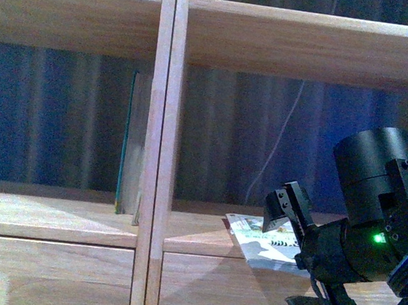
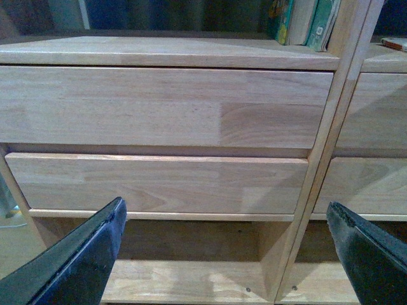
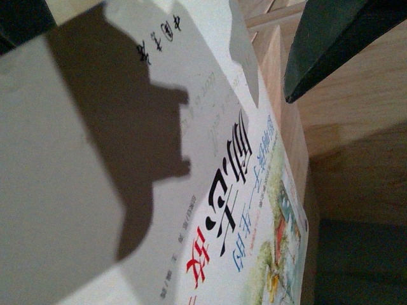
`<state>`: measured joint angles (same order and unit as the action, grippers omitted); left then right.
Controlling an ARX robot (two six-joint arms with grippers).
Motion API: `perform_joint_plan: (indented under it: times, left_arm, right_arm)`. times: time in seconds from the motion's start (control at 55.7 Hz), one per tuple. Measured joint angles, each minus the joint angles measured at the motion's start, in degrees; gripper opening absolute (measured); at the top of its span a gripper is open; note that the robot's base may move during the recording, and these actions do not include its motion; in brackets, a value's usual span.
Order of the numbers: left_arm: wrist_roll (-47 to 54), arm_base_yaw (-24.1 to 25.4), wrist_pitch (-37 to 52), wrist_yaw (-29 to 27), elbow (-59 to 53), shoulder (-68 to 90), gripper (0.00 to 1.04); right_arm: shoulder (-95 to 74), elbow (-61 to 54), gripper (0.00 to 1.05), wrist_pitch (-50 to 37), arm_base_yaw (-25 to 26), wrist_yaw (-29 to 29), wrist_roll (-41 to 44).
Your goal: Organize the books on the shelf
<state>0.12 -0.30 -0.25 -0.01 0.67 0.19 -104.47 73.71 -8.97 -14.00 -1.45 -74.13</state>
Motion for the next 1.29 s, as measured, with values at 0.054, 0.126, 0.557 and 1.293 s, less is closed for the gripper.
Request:
perform_joint_plan:
  times: [0.054, 0.126, 0.557, 1.293]
  left_arm:
    - [0.0, 0.0, 0.0, 0.0, 0.0, 0.0, 0.97]
    - [0.0, 0.0, 0.0, 0.0, 0.0, 0.0, 0.97]
    - [0.0, 0.0, 0.0, 0.0, 0.0, 0.0, 0.97]
    - [0.0, 0.0, 0.0, 0.0, 0.0, 0.0, 0.97]
  right_arm:
    - [-0.2, 0.3, 0.91, 0.1, 0.2, -0.2, 0.0]
    - [-0.4, 0.6, 0.82, 0.0, 0.5, -0.2, 0.1]
    - [-0.9, 1.9, 0.16, -1.4, 1.6, -0.5, 0.5]
    - [12.2, -5.5, 0.07, -6.3, 5.5, 8.7, 14.4]
